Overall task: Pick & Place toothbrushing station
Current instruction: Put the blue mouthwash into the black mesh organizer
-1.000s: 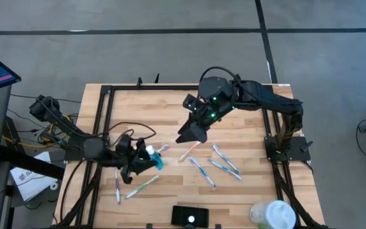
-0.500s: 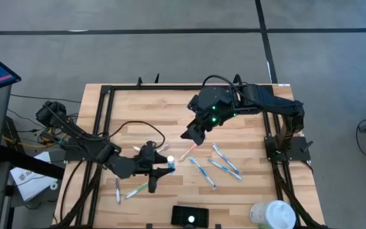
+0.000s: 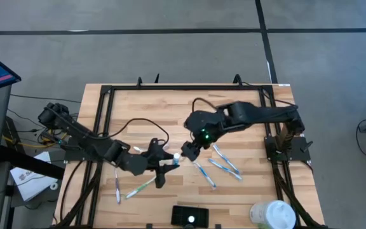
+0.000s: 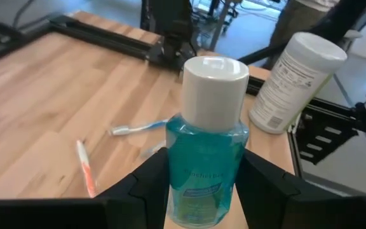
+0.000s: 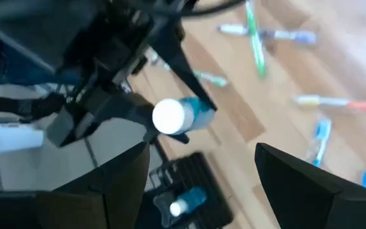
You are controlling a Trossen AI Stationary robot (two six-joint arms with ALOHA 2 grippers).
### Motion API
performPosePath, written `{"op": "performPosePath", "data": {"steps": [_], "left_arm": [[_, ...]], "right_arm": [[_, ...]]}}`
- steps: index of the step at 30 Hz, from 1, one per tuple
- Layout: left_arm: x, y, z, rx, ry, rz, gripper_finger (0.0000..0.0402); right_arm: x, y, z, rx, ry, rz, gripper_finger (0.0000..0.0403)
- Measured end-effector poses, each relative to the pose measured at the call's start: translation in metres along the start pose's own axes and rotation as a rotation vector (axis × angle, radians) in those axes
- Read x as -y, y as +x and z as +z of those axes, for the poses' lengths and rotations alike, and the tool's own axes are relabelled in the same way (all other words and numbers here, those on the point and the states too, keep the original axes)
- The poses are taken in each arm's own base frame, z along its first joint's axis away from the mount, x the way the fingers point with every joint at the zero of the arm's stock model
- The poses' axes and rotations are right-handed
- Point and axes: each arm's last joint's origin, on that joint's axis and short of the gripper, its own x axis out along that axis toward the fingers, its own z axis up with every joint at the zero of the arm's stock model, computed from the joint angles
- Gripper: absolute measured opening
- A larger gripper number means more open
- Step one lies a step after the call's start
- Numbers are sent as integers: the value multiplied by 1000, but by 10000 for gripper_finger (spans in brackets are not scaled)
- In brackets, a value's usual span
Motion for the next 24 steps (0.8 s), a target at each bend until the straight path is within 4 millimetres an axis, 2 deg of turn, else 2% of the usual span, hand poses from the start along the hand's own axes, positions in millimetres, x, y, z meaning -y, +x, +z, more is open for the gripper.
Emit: {"op": "performPosePath", "data": {"steps": [7,14,18,24], "left_arm": [[-9,12,-2,-71,-5,-21,145],[-16,23,-19,-179,63,59,145],[-15,24,-20,-178,66,57,145],[-15,25,-18,-169,55,50,145]], "right_arm": [[9,16,0,-44,55,-18,276],[20,26,10,-40,112,-12,276],[24,37,11,-35,79,1,276],[22,45,6,-47,-101,33,276]]}}
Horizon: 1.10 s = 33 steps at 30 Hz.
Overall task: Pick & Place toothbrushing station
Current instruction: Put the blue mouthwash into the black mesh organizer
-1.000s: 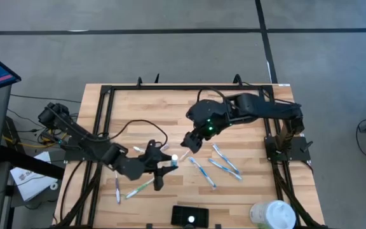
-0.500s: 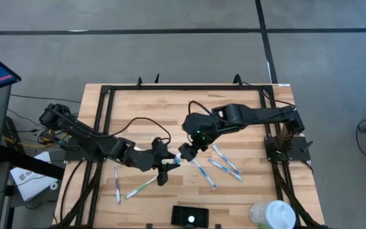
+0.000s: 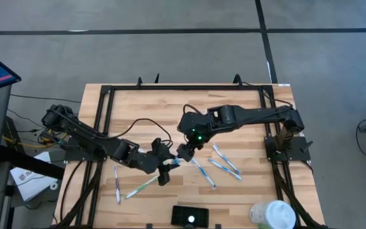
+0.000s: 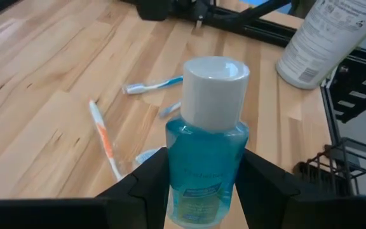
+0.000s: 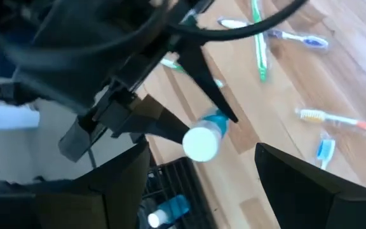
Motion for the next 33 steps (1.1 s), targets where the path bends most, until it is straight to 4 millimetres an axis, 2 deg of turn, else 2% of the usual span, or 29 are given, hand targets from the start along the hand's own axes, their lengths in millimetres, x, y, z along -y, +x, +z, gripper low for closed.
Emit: {"op": "performPosePath", "data": {"steps": [7,15,20,29,33], "left_arm": [[1,0,1,4,-12,-27,145],[1,0,2,12,-30,-21,145],[0,1,3,5,-32,-30,145],[-1,0,0,-21,-20,-32,145],[2,-1,-2,-29,-15,-40,145]], "right_arm": [[2,2,0,21,-133,-28,276],[6,8,-3,-8,196,-46,276],[5,11,-5,-12,213,-47,276],[10,49,0,-74,226,-42,276],[6,46,2,-47,216,-8,276]]}}
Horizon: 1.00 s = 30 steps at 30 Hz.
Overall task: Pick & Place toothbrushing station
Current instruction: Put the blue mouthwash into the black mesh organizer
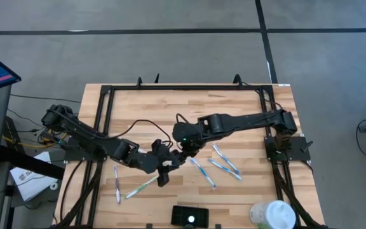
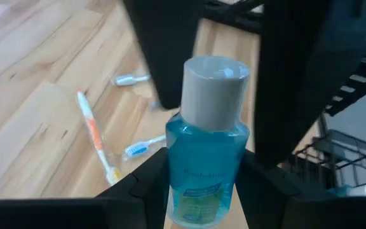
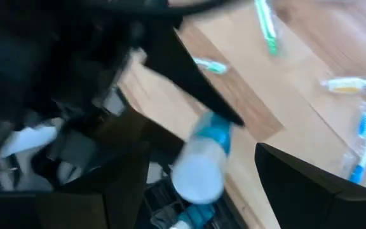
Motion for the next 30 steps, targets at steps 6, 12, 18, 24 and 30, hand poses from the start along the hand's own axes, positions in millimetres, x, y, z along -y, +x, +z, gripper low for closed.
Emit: {"op": "performPosePath", "data": {"steps": [6,12,18,24,30], "left_arm": [[2,-1,-1,5,7,5,145],[2,-1,-1,8,30,13,145],[-2,1,1,1,47,8,145],[-2,1,1,0,51,4,145],[-2,1,1,0,81,5,145]], "right_arm": [[4,0,5,1,18,-10,276],[3,0,4,-27,24,8,276],[4,0,3,-35,26,8,276],[3,0,3,-40,27,11,255],[3,0,4,-35,24,21,191]]}}
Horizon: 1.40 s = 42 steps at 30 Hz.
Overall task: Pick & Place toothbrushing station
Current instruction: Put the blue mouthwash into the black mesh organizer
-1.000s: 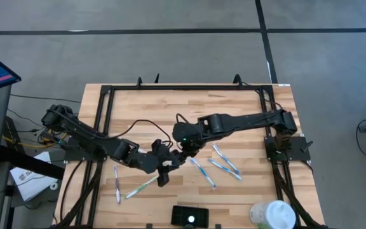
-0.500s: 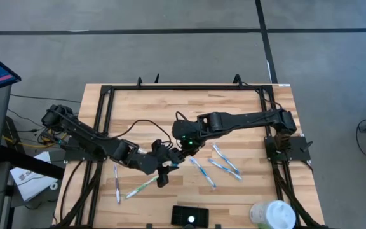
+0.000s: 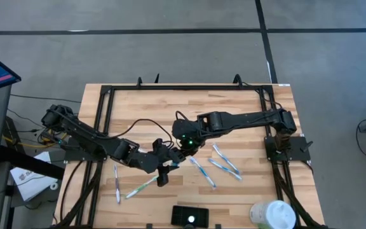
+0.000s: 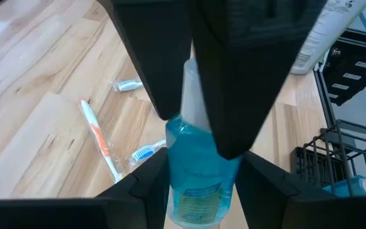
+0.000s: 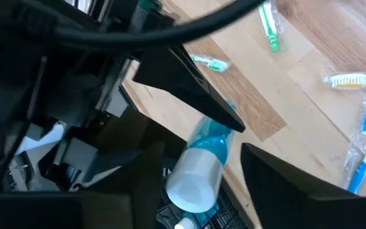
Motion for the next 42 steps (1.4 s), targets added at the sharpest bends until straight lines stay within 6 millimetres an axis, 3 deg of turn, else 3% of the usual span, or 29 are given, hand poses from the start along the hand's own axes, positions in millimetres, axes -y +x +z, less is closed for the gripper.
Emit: {"op": "performPosePath", "data": {"steps": [5,9,19,35,42], "left_arm": [[-2,1,1,4,-2,3,145],[-2,1,1,4,19,2,145],[-4,2,3,3,37,-8,145],[-3,2,4,11,29,-13,145],[-3,2,4,13,26,-13,145]], "right_arm": [[-1,0,1,6,-3,9,142],[0,0,0,3,2,5,129],[-1,0,0,-17,-4,24,189],[-1,0,-1,-41,16,29,160],[-2,0,-2,-54,10,33,195]]}}
